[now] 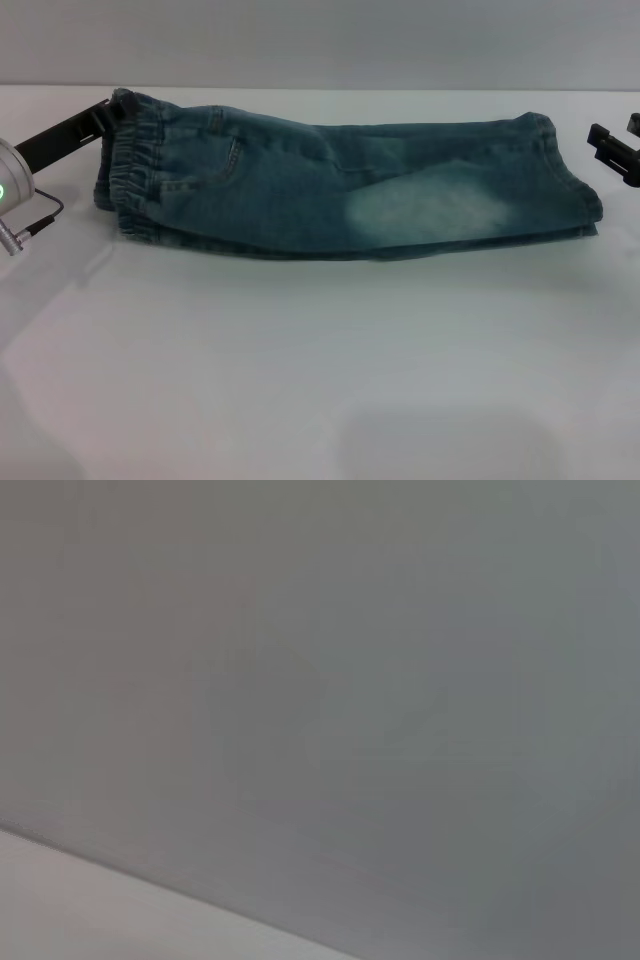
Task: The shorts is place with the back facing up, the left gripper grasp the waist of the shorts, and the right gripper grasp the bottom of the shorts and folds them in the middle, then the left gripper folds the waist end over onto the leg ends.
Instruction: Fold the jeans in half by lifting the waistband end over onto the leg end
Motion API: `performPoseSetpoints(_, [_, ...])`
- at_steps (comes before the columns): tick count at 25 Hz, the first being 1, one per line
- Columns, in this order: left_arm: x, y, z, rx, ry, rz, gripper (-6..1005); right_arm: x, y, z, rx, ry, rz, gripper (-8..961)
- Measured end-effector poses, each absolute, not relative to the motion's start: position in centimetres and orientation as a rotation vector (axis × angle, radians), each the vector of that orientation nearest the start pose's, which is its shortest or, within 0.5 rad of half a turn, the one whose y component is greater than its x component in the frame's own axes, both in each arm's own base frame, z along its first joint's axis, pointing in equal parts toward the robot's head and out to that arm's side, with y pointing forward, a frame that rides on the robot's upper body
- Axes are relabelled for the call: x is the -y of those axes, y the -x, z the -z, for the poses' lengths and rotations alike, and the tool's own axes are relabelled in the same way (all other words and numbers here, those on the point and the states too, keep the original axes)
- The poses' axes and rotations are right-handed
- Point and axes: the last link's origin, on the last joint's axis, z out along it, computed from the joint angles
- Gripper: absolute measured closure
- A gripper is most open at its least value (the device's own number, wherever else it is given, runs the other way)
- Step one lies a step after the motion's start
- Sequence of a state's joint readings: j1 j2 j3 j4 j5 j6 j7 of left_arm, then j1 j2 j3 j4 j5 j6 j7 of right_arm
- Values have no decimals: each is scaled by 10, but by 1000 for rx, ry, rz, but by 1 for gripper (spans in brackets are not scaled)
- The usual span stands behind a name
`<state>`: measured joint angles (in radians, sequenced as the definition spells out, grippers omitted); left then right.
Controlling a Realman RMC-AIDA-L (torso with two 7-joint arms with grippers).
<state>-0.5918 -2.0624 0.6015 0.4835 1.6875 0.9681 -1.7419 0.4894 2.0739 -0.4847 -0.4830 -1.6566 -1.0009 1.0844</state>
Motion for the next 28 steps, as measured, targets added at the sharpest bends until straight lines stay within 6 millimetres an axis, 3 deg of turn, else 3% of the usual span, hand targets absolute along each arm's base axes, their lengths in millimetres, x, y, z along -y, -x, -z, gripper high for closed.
performPoseSetpoints(10, [-408, 313, -12, 1335, 1831, 750, 949, -370, -343, -37, -766, 1946, -597, 355])
performPoseSetpoints(28, [-406, 321, -4, 1339, 1812, 686, 883, -369, -338, -34, -761, 1966, -634, 356])
